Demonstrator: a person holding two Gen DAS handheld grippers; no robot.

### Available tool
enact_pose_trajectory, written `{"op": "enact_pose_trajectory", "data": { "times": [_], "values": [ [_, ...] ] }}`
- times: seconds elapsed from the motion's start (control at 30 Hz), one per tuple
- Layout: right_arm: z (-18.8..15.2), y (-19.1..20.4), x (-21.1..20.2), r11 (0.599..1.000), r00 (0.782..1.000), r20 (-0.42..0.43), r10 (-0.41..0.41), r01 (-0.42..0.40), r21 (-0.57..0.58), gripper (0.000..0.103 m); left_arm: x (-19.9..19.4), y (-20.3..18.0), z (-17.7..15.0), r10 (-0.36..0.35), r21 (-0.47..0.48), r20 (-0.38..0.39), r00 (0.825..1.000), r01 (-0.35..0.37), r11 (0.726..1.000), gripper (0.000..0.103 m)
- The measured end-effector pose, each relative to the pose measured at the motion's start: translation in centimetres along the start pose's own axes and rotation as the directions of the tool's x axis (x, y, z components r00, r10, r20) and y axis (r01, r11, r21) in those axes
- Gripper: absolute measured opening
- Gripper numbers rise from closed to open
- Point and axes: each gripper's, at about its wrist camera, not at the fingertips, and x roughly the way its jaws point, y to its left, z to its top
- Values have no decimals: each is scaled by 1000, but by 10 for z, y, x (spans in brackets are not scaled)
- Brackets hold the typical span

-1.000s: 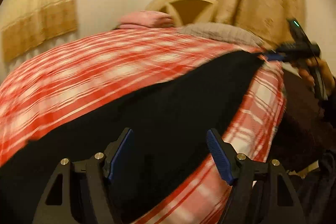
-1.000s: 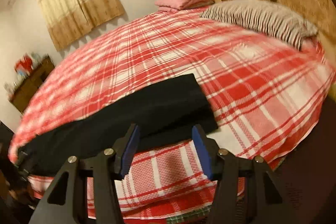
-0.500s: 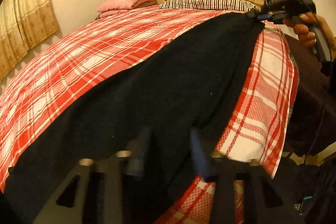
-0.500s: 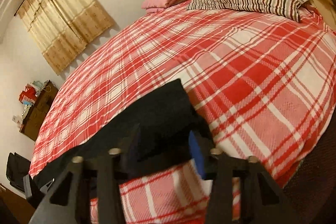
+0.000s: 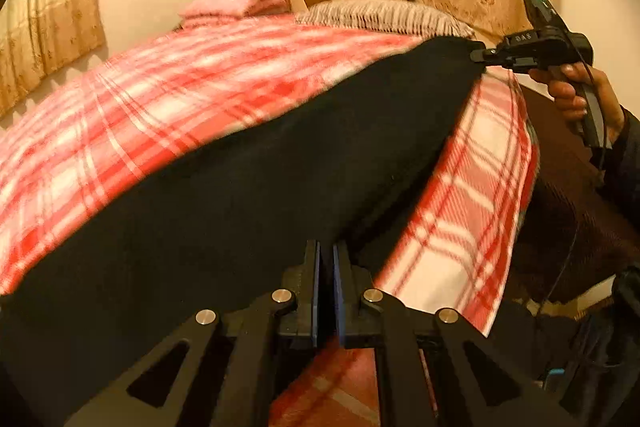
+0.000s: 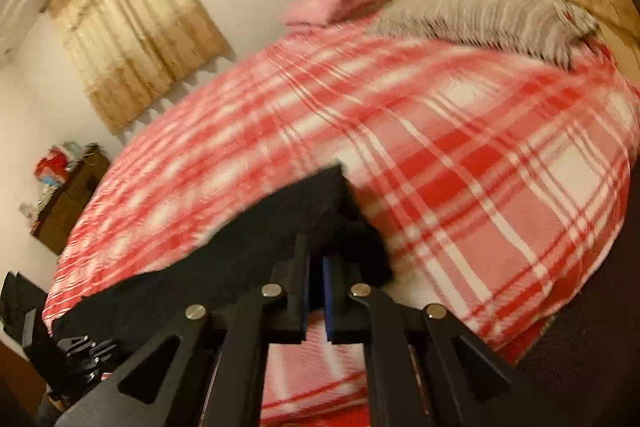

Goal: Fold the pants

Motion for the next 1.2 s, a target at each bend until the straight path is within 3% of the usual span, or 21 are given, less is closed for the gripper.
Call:
{"op": "enact_pose_trajectory", "data": {
  "times": [0.07,0.13,0.17,0.2,0.3,0.37,0.43,0.53,0.63,0.67,0.73,0.83,0.93,1.07,1.13,1.17,1.2],
  "values": [
    [-5,-10,5,1000,1000,-23,-12,13,28,12,0,-4,-4,1,10,-4,1000,-1,1000,9],
    [-7,-16,-3,999,1000,4,-24,24,45,27,-5,-6,-7,8,16,-5,1000,-8,1000,13],
    [-5,-18,-10,996,997,32,-69,67,50,49,-8,-8,-8,8,17,-6,1000,-8,1000,14],
    [-2,-19,-17,994,992,61,-106,103,46,60,-13,-10,-10,13,23,-2,1000,-13,1000,14],
    [8,-12,-35,988,976,154,-154,153,19,60,-30,-11,-14,-6,27,41,999,5,1000,15],
    [17,1,-38,995,981,173,-90,96,-28,60,-38,-8,-17,5,13,67,998,-6,1000,15],
    [26,16,-31,998,989,149,1,10,-70,59,-45,-1,-20,22,-20,89,996,-20,1000,15],
    [43,19,-5,998,996,82,-27,31,-56,55,-47,16,-23,49,-82,95,994,-41,996,17],
    [57,6,36,1000,997,-79,-10,10,-4,33,-43,31,-29,75,-137,88,993,-63,989,24],
    [56,6,42,1000,996,-94,-5,5,2,16,-42,35,-31,76,-152,87,993,-62,986,25],
    [56,9,49,1000,991,-132,13,-17,-26,12,-39,39,-34,66,-174,85,994,-51,983,25],
    [53,20,26,994,999,-32,38,-41,-98,7,-34,37,-38,65,-167,74,995,-52,985,25],
    [49,22,16,989,998,55,-19,27,-144,7,-33,35,-38,64,-162,79,995,-51,985,28],
    [46,-2,38,968,977,49,-208,213,-132,9,-37,35,-39,71,-168,79,994,-57,984,28],
    [45,-8,30,980,987,46,-153,157,-118,13,-39,35,-40,77,-170,84,994,-62,983,35],
    [43,-7,26,985,992,45,-116,121,-121,37,-40,35,-40,85,-173,88,992,-69,983,38],
    [43,-4,22,987,995,44,-90,95,-129,74,-41,35,-40,91,-174,94,991,-74,982,45]
  ]
}}
